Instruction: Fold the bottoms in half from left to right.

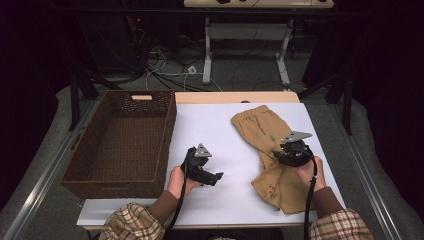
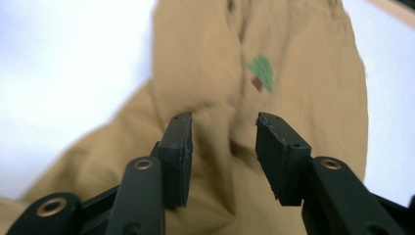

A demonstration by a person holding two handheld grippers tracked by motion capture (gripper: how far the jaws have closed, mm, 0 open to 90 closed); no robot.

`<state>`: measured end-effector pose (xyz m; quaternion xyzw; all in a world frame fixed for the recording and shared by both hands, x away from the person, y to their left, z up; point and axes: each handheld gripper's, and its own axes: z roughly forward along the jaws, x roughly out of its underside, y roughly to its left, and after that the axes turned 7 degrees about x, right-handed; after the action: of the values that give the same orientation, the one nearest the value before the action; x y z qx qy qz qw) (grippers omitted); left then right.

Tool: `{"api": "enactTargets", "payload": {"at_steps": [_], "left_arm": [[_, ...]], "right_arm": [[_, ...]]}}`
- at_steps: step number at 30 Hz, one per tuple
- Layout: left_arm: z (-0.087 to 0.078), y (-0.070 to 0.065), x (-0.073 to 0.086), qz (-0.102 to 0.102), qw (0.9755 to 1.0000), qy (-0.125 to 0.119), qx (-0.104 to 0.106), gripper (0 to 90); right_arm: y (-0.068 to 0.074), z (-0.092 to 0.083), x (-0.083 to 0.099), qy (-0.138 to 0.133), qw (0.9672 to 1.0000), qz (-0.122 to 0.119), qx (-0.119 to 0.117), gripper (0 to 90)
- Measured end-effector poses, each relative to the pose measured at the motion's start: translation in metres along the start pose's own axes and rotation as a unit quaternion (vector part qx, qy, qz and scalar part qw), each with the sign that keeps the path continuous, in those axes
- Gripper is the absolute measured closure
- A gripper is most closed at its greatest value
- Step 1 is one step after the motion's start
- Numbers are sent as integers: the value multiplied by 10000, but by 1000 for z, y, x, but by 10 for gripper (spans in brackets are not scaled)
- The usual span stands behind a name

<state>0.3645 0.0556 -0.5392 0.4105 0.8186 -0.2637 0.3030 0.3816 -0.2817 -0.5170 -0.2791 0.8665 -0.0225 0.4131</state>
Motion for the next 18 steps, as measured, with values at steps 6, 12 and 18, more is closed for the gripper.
{"api": "enactTargets", "payload": {"at_steps": [6, 12, 18], "left_arm": [[-1, -1, 0, 2, 10000, -5, 5, 125], [0, 0, 0, 11, 10000, 15, 15, 125], [1, -1, 0, 33, 10000, 39, 18, 124]], "right_arm": [[13, 0, -4, -63, 9987, -386, -340, 738], [12, 23, 0, 369, 9981, -310, -377, 589], [14, 30, 0, 361, 9978, -356, -421, 742]]}}
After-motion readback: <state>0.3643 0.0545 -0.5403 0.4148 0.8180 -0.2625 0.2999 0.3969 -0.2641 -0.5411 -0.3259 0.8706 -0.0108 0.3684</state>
